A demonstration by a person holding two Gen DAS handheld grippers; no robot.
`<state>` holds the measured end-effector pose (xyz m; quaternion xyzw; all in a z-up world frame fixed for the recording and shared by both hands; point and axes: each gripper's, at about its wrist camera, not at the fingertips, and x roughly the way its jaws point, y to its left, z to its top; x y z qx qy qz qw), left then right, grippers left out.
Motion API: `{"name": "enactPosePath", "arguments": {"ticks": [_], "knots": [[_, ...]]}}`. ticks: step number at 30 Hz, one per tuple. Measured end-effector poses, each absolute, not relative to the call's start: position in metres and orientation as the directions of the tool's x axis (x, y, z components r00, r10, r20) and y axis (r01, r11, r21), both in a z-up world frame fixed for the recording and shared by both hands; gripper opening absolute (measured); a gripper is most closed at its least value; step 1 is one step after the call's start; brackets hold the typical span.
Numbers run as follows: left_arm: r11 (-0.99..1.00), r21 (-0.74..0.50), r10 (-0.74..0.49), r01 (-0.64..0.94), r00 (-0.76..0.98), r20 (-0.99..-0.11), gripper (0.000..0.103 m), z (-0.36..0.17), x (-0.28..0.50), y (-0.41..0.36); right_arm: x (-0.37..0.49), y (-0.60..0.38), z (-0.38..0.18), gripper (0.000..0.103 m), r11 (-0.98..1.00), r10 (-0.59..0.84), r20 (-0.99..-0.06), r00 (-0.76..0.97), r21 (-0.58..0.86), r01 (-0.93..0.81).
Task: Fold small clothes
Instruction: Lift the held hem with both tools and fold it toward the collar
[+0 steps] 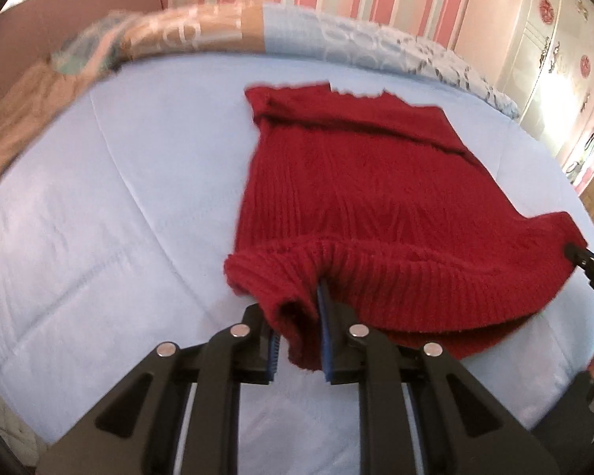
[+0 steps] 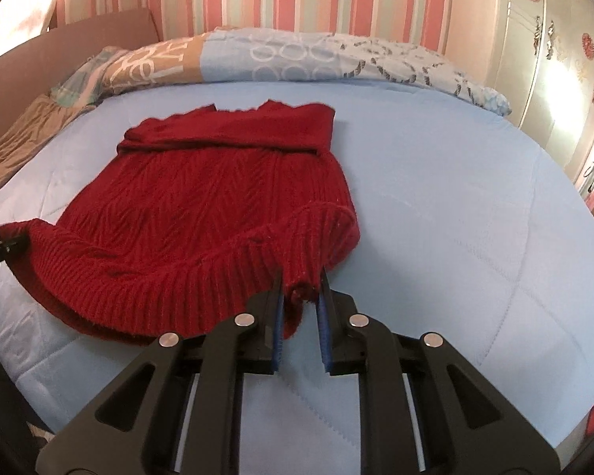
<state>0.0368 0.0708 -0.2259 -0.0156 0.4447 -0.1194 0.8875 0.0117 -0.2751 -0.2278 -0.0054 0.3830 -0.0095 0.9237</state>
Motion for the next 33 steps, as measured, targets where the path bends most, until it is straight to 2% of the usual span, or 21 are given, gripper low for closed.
{"name": "enactPosePath", "arguments": {"ticks": [2, 4, 6, 8, 10, 11, 12, 13, 15, 16, 17, 18, 19, 20, 21, 24, 33], "knots": [[0.967, -0.144, -0.239, 0.210, 0.549, -0.801, 0.020, -0.235, 0.030, 0.073, 0.010, -0.276, -0.236, 0.015, 1.000, -0.015, -0.731, 0.683, -0.015, 0.005], [0.965, -0.146, -0.243, 0.218, 0.526, -0.815, 0.030, -0.244, 0.022, 0.075, 0.006, -0.275, -0.243, 0.015, 1.000, -0.014, -0.746, 0.666, -0.014, 0.005], [0.965, -0.151, -0.244, 0.217, 0.512, -0.823, 0.051, -0.250, 0.015, 0.078, 0.001, -0.276, -0.248, 0.015, 1.000, -0.017, -0.757, 0.653, -0.016, 0.007], [0.961, -0.170, -0.259, 0.216, 0.511, -0.819, 0.064, -0.248, 0.011, 0.082, -0.003, -0.277, -0.252, 0.016, 1.000, -0.018, -0.768, 0.640, -0.011, 0.015], [0.957, -0.184, -0.276, 0.223, 0.520, -0.808, 0.067, -0.243, 0.010, 0.084, -0.006, -0.279, -0.253, 0.016, 1.000, -0.013, -0.772, 0.636, 0.000, 0.021], [0.956, -0.189, -0.282, 0.226, 0.513, -0.811, 0.075, -0.243, 0.012, 0.085, -0.007, -0.280, -0.253, 0.016, 1.000, -0.010, -0.773, 0.635, 0.006, 0.023], [0.956, -0.190, -0.280, 0.224, 0.506, -0.816, 0.078, -0.245, 0.015, 0.085, -0.007, -0.281, -0.253, 0.016, 1.000, -0.008, -0.773, 0.634, 0.009, 0.023], [0.955, -0.196, -0.283, 0.221, 0.486, -0.827, 0.078, -0.250, 0.021, 0.084, -0.006, -0.281, -0.253, 0.016, 1.000, -0.007, -0.774, 0.634, 0.010, 0.024], [0.946, -0.229, -0.311, 0.229, 0.447, -0.839, 0.070, -0.257, 0.027, 0.082, -0.004, -0.280, -0.253, 0.016, 1.000, -0.006, -0.773, 0.634, 0.011, 0.023], [0.943, -0.232, -0.315, 0.239, 0.415, -0.854, 0.061, -0.264, 0.030, 0.076, -0.003, -0.280, -0.253, 0.016, 1.000, -0.003, -0.773, 0.634, 0.014, 0.023], [0.942, -0.224, -0.310, 0.249, 0.398, -0.863, 0.039, -0.267, 0.031, 0.071, -0.003, -0.280, -0.253, 0.016, 1.000, -0.001, -0.773, 0.635, 0.017, 0.022], [0.943, -0.211, -0.301, 0.258, 0.390, -0.870, 0.031, -0.270, 0.030, 0.066, -0.002, -0.280, -0.253, 0.016, 1.000, 0.004, -0.774, 0.634, 0.022, 0.021], [0.944, -0.200, -0.294, 0.263, 0.395, -0.870, 0.029, -0.270, 0.029, 0.063, -0.001, -0.280, -0.254, 0.016, 0.999, 0.010, -0.776, 0.631, 0.030, 0.021], [0.943, -0.197, -0.295, 0.267, 0.401, -0.867, 0.022, -0.270, 0.029, 0.062, -0.002, -0.281, -0.255, 0.016, 0.999, 0.012, -0.777, 0.630, 0.032, 0.021], [0.942, -0.203, -0.301, 0.269, 0.403, -0.864, 0.018, -0.269, 0.029, 0.063, -0.001, -0.282, -0.255, 0.016, 0.999, 0.015, -0.778, 0.629, 0.035, 0.019], [0.946, -0.185, -0.294, 0.267, 0.463, -0.836, 0.014, -0.256, 0.028, 0.067, -0.002, -0.281, -0.252, 0.015, 0.999, 0.025, -0.769, 0.639, 0.037, 0.005], [0.954, -0.092, -0.262, 0.284, 0.648, -0.716, 0.014, -0.198, 0.052, 0.062, 0.012, -0.282, -0.224, 0.014, 1.000, 0.021, -0.713, 0.701, 0.018, -0.011]]}}
